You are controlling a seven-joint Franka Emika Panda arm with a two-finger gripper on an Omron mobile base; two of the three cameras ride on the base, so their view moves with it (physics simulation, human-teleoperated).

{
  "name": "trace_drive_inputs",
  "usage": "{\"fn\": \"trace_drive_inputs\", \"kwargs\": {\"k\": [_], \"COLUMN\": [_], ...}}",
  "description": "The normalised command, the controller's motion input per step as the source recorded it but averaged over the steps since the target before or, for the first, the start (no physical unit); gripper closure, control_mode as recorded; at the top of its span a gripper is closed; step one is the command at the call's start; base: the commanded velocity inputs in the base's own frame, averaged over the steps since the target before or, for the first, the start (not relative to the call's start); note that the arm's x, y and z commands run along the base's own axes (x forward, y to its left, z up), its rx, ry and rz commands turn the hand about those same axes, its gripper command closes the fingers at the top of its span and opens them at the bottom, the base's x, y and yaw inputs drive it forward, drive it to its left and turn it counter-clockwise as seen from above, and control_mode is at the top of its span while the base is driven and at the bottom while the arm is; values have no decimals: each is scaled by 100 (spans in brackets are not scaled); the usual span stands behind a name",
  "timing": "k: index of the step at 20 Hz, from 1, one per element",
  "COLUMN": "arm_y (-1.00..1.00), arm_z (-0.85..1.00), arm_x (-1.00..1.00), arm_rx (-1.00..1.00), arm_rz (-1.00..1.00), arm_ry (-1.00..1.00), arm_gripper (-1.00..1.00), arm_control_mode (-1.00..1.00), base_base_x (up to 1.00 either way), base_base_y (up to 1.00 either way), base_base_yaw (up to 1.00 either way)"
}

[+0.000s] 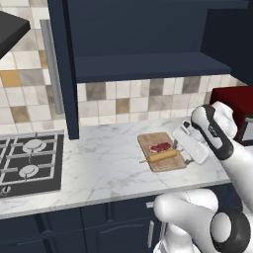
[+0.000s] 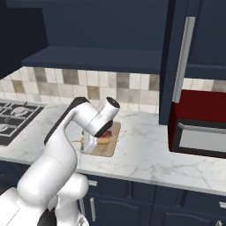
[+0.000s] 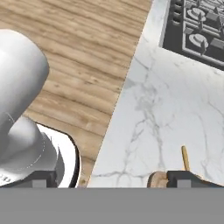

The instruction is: Open the cabinet, retrieve the rolling pin, and place it next to the meat on the cutting board to prepare for tenderizing.

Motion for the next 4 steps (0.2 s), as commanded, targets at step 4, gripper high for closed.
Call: {"fn": "trace_drive_inputs", "kwargs": {"k": [4], "arm_y": [56], "arm_z": [1], "arm_x": [-77], "arm_rx": [0], "arm_rz": [0], "arm_ry": [-11], "arm_gripper": [-100], "arm_control_mode": [-100], "base_base_x": [0], "base_base_y": [0], "base_base_yaw": [0]}}
